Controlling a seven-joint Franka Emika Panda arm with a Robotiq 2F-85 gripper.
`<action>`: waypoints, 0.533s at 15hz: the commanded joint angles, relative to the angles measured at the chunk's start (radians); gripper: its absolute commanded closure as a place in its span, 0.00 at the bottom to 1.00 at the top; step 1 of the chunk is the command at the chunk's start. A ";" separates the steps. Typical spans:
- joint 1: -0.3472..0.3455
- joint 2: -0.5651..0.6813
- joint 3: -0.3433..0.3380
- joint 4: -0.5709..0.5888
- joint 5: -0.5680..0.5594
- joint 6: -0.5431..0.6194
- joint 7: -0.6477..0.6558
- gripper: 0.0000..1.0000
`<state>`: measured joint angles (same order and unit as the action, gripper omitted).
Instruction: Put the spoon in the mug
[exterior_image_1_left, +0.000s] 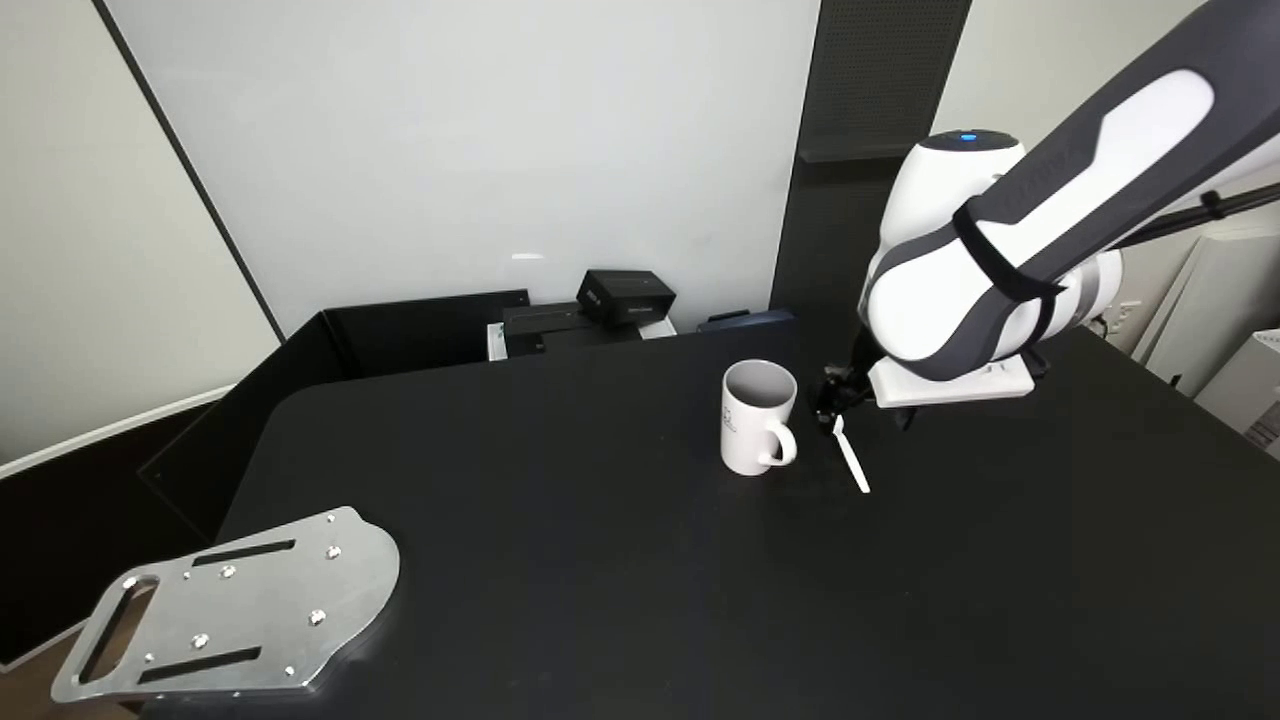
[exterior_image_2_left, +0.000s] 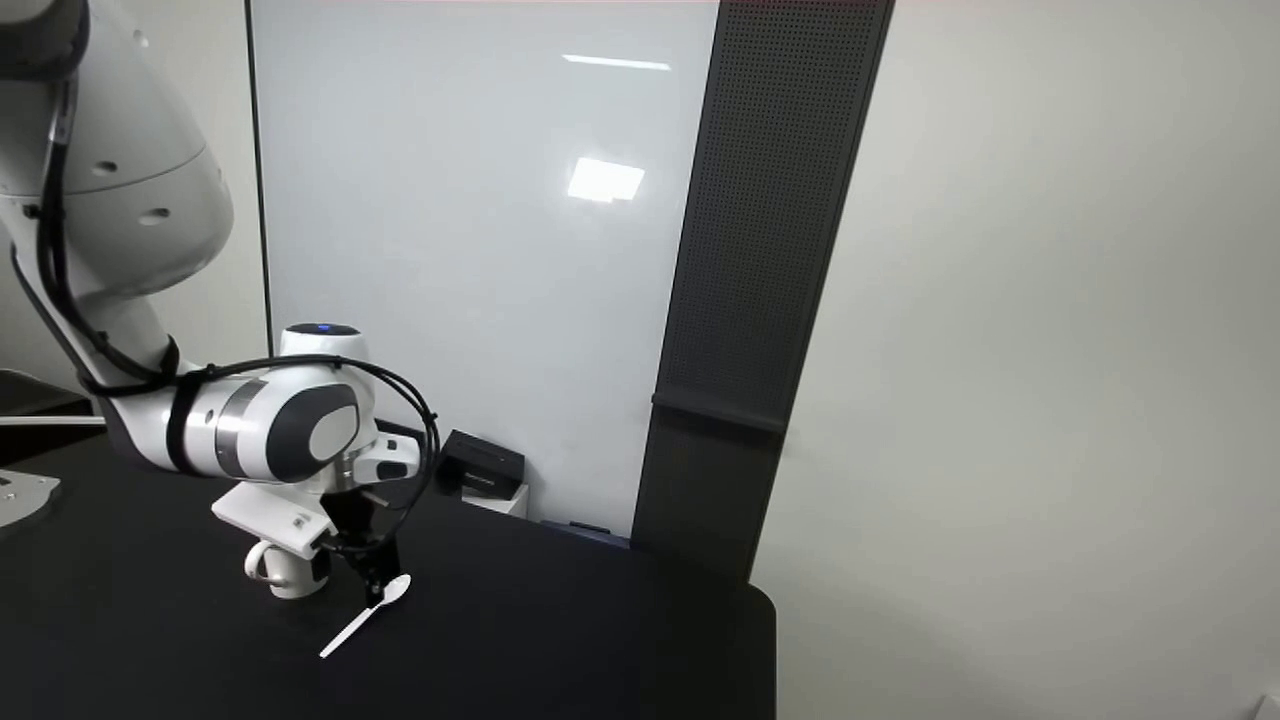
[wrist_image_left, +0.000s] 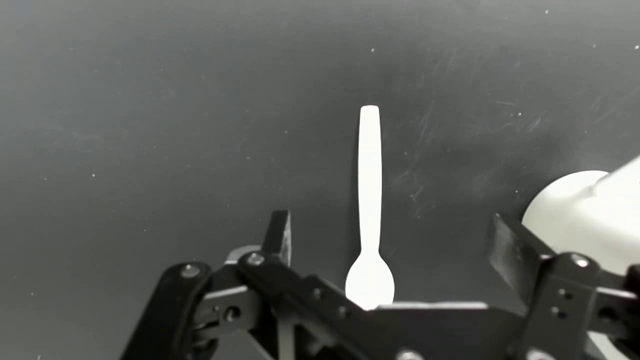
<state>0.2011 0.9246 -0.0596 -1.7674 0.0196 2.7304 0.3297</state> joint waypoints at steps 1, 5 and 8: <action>-0.003 0.033 0.000 0.032 0.017 0.003 -0.003 0.00; -0.005 0.050 0.005 0.030 0.026 0.037 -0.003 0.00; -0.006 0.064 0.007 0.032 0.039 0.066 -0.003 0.00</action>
<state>0.2009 0.9636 -0.0589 -1.7651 0.0348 2.7802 0.3297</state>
